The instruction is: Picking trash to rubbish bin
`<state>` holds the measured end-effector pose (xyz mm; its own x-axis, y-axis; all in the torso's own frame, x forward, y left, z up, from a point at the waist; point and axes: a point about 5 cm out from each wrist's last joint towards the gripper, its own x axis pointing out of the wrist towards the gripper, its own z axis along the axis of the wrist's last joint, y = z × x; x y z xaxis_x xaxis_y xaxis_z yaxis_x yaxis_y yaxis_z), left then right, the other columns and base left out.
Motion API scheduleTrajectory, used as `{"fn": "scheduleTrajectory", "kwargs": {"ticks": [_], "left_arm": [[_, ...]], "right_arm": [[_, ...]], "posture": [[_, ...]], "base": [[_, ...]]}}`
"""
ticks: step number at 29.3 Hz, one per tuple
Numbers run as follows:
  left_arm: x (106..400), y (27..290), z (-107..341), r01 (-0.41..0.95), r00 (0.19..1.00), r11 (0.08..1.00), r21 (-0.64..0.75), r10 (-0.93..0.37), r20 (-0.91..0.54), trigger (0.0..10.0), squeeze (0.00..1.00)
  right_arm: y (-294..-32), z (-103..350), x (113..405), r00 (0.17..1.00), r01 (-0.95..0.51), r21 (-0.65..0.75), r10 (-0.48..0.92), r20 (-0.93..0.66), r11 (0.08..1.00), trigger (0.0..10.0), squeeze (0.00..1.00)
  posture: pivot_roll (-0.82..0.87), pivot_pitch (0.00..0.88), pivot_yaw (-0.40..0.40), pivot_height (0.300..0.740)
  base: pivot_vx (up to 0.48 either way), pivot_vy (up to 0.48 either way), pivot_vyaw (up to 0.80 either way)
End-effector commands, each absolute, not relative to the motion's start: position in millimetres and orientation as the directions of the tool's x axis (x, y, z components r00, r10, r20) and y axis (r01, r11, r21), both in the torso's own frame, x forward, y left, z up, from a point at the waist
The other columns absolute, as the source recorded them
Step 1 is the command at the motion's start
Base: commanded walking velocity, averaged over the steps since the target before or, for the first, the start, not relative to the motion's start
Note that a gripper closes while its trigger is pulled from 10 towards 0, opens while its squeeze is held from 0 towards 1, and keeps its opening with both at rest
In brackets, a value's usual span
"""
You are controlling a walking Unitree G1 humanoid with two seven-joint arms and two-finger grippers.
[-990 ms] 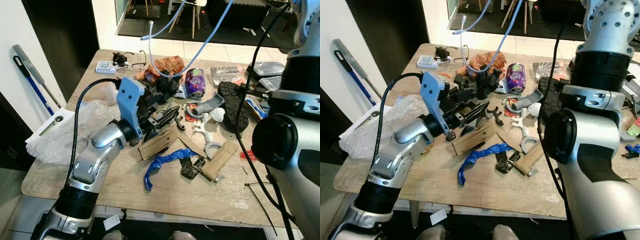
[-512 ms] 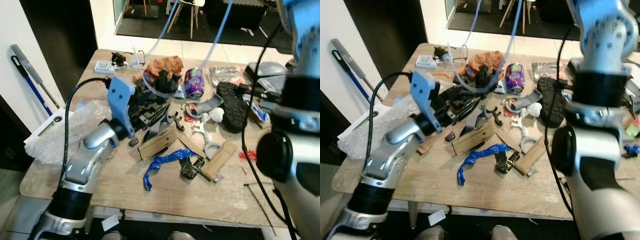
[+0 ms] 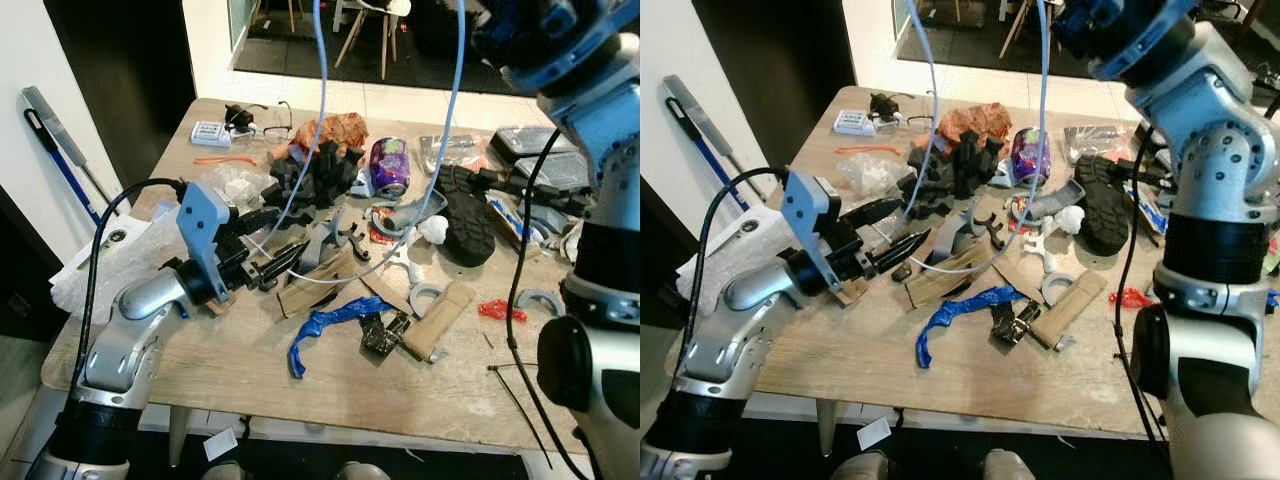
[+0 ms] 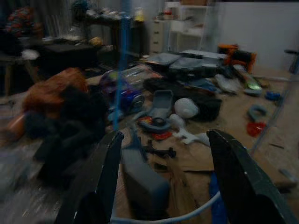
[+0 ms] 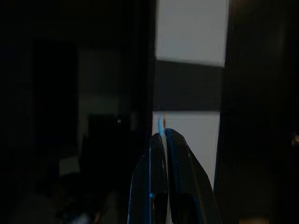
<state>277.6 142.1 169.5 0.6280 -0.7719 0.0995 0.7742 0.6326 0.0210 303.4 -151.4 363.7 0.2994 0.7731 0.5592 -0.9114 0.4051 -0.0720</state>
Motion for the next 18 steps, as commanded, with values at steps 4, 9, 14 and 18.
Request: {"fn": "scheduleTrajectory", "kwargs": {"ticks": [4, 9, 14, 18], "left_arm": [[274, 145, 170, 0.743, 0.668, 0.666, -0.065, -0.732, 0.134, 10.0, 0.0], [275, 146, 171, 0.719, 0.694, 0.692, -0.07, -0.707, 0.137, 10.0, 0.0], [276, 148, 172, 0.704, 0.709, 0.707, -0.072, -0.691, 0.14, 10.0, 0.0], [276, 149, 173, 0.699, 0.713, 0.711, -0.073, -0.687, 0.141, 10.0, 0.0]], "right_arm": [[-150, 354, 295, 0.318, -0.917, -0.017, 0.758, 0.57, 0.398, 0.0, 0.0], [-151, 358, 292, 0.29, -0.928, -0.009, 0.74, 0.607, 0.372, 0.0, 0.0], [-151, 358, 290, 0.289, -0.927, -0.009, 0.73, 0.619, 0.374, 0.0, 0.0], [-153, 364, 286, 0.269, -0.93, -0.024, 0.723, 0.637, 0.367, 0.0, 0.0]], "posture": [[-0.01, 0.0, -0.055, 0.74], [0.01, 0.0, -0.059, 0.74], [0.01, 0.0, -0.056, 0.74], [0.01, 0.0, -0.054, 0.74]], "base": [[0.0, 0.0, 0.0], [-0.052, 0.0, 0.0], [-0.315, 0.0, 0.0], [-0.347, 0.0, 0.0]]}}
